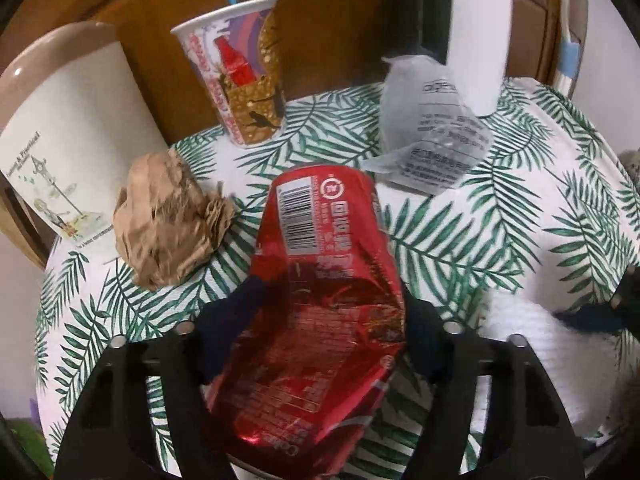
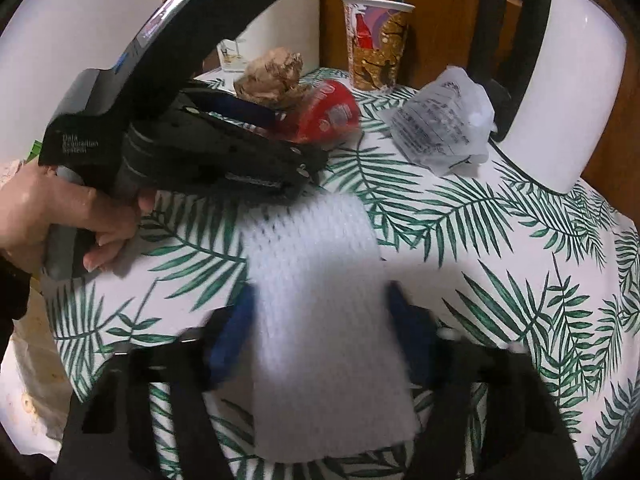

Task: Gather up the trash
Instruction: 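Grasp the crushed red can with the left gripper while the right gripper grasps the white mesh sleeve, then carry the red can and mesh sleeve over the pink bag and release both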

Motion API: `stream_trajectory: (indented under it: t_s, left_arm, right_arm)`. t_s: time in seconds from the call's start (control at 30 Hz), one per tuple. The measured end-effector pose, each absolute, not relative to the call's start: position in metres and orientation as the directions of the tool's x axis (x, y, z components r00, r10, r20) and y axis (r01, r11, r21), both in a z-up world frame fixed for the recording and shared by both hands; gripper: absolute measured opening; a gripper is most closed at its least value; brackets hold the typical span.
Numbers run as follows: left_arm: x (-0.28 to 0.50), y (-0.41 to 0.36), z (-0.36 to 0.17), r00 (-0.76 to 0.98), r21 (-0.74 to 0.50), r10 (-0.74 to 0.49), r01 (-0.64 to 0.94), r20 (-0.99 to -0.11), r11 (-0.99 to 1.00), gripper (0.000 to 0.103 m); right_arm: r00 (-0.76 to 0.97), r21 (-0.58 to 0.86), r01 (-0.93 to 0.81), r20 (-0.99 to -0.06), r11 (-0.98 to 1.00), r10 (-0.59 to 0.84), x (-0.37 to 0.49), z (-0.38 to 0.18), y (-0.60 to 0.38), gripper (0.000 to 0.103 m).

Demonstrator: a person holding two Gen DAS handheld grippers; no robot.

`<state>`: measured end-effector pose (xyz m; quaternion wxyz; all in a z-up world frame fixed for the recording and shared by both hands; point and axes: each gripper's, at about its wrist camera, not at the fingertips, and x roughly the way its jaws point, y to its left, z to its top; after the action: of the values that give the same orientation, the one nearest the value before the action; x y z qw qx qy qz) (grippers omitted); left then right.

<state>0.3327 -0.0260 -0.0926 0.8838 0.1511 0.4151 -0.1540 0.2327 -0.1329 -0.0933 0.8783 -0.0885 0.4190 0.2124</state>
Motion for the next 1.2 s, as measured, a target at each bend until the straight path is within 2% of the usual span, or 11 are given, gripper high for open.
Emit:
stream_trajectory:
  t_s: [0.03, 0.17, 0.33, 0.57, 0.77, 1.2]
  left_arm:
    - [0.33, -0.029, -0.092, 0.616, 0.158, -0.139, 0.403, -0.776, 0.901, 0.058]
    - [0.319, -0.039, -0.089, 0.636, 0.206, -0.122, 0.417, -0.762, 0.885, 0.048]
    - [0.318, -0.037, -0.084, 0.643, 0.199, -0.126, 0.409, -0.756, 0.89, 0.044]
    - [0.317, -0.032, -0.071, 0.654, 0.202, -0.126, 0.402, -0.746, 0.893, 0.034]
    - [0.308, -0.024, -0.06, 0.644, 0.123, -0.199, 0.418, -0.738, 0.9, 0.03]
    - [0.255, -0.03, -0.04, 0.648, 0.068, -0.283, 0.461, -0.707, 0.885, 0.028]
  right_arm:
    - [0.557, 0.028, -0.448, -0.773, 0.894, 0.304, 0.232, -0.093, -0.133, 0.037]
    - [0.56, 0.026, -0.445, -0.772, 0.895, 0.301, 0.228, -0.092, -0.134, 0.026]
    - [0.583, 0.008, -0.432, -0.76, 0.902, 0.286, 0.22, -0.089, -0.14, 0.025]
    - [0.603, 0.014, -0.444, -0.735, 0.896, 0.311, 0.214, -0.08, -0.146, 0.025]
    - [0.614, 0.03, -0.453, -0.714, 0.891, 0.336, 0.21, -0.074, -0.149, 0.025]
    - [0.646, 0.037, -0.418, -0.69, 0.908, 0.326, 0.191, -0.066, -0.16, 0.024]
